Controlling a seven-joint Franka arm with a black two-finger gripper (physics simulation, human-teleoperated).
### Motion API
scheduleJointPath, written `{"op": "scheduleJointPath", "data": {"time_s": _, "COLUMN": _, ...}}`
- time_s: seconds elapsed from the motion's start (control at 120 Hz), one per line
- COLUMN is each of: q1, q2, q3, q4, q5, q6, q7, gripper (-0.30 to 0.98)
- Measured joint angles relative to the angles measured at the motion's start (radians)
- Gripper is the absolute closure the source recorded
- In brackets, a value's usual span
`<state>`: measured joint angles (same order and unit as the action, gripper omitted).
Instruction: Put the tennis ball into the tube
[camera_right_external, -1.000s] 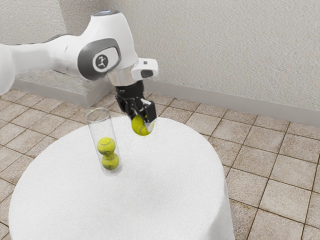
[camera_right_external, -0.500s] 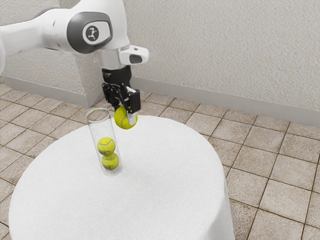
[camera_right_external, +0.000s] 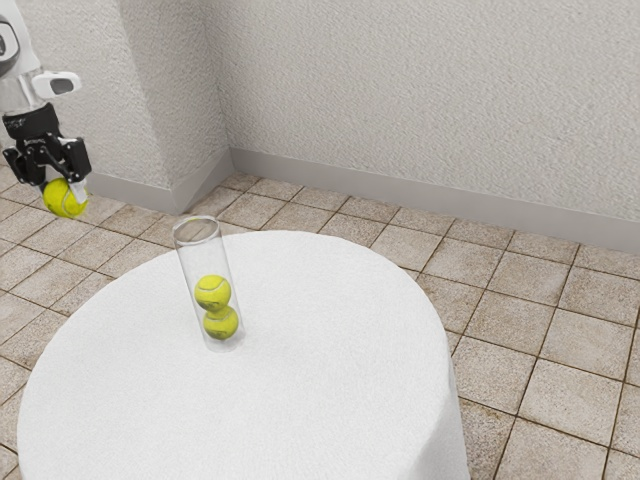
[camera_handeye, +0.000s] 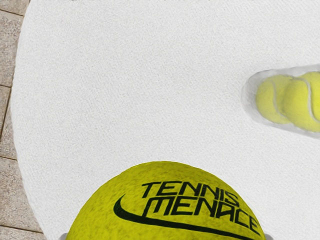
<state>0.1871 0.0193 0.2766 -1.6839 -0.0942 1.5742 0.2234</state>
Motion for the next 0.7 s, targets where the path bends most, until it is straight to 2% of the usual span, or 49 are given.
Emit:
{"op": "scheduleJointPath", "data": {"time_s": 0.075, "q1": -0.080, "q2": -0.007, "q3": 0.078, "q4": 0.002, "q5": -0.004, "q6": -0.001, "q7": 0.008, "gripper": 0.34}}
{"op": "scheduleJointPath", "data": {"time_s": 0.192, "q1": -0.125, "q2": -0.023, "q3": 0.099, "q4": -0.011, "q5": -0.010, "q6": 0.002, "q7": 0.009, "gripper": 0.34}}
{"op": "scheduleJointPath", "data": {"time_s": 0.433, "q1": -0.110, "q2": 0.020, "q3": 0.023, "q4": -0.027, "q5": -0.062, "q6": 0.052, "q7": -0.013, "gripper": 0.33}}
{"op": "scheduleJointPath", "data": {"time_s": 0.492, "q1": -0.174, "q2": 0.041, "q3": 0.014, "q4": -0.021, "q5": -0.077, "q6": 0.069, "q7": -0.020, "gripper": 0.33}}
{"op": "scheduleJointPath", "data": {"time_s": 0.617, "q1": -0.428, "q2": 0.107, "q3": 0.014, "q4": 0.044, "q5": -0.105, "q6": 0.093, "q7": -0.032, "gripper": 0.34}}
{"op": "scheduleJointPath", "data": {"time_s": 0.658, "q1": -0.428, "q2": 0.126, "q3": 0.011, "q4": 0.065, "q5": -0.114, "q6": 0.099, "q7": -0.031, "gripper": 0.34}}
{"op": "scheduleJointPath", "data": {"time_s": 0.7, "q1": -0.373, "q2": 0.146, "q3": -0.016, "q4": 0.093, "q5": -0.120, "q6": 0.102, "q7": -0.031, "gripper": 0.34}}
